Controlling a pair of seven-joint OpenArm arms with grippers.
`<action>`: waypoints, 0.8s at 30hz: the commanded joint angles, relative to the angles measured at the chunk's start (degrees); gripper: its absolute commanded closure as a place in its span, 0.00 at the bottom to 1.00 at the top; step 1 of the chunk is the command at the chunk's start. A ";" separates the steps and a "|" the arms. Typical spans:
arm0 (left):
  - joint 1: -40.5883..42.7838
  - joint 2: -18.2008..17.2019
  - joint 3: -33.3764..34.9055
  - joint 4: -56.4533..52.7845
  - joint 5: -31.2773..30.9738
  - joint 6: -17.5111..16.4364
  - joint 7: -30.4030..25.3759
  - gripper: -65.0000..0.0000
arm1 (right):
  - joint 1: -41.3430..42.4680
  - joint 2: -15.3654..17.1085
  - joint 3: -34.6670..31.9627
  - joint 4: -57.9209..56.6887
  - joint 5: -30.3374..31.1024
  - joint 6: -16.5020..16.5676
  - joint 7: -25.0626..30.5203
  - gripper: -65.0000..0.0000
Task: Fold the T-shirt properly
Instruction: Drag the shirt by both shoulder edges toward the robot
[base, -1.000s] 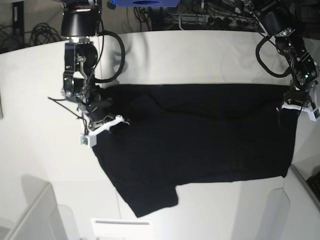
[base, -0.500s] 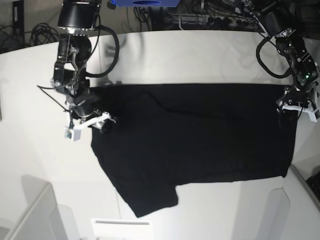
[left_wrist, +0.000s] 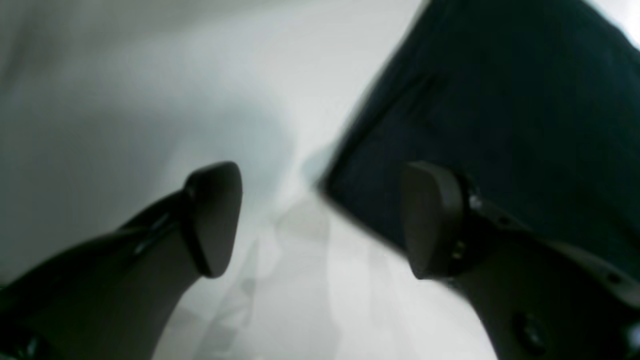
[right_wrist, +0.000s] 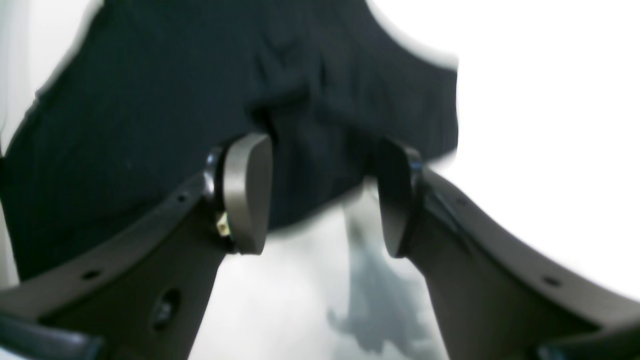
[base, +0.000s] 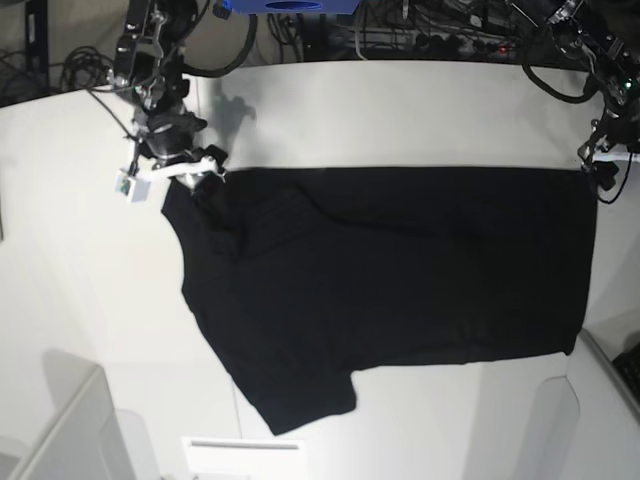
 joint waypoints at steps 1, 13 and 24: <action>-0.06 -0.09 -1.54 1.01 -0.17 -1.55 -1.45 0.26 | -0.78 -0.03 0.00 0.88 0.84 0.38 1.95 0.48; -3.40 -0.09 -3.04 -10.15 -0.08 -4.10 -1.45 0.26 | -5.08 1.38 0.35 -4.22 12.36 0.38 8.81 0.45; -9.03 -0.09 -2.16 -10.85 0.62 -3.84 -1.45 0.26 | -4.65 1.20 0.44 -9.14 12.53 3.46 16.19 0.45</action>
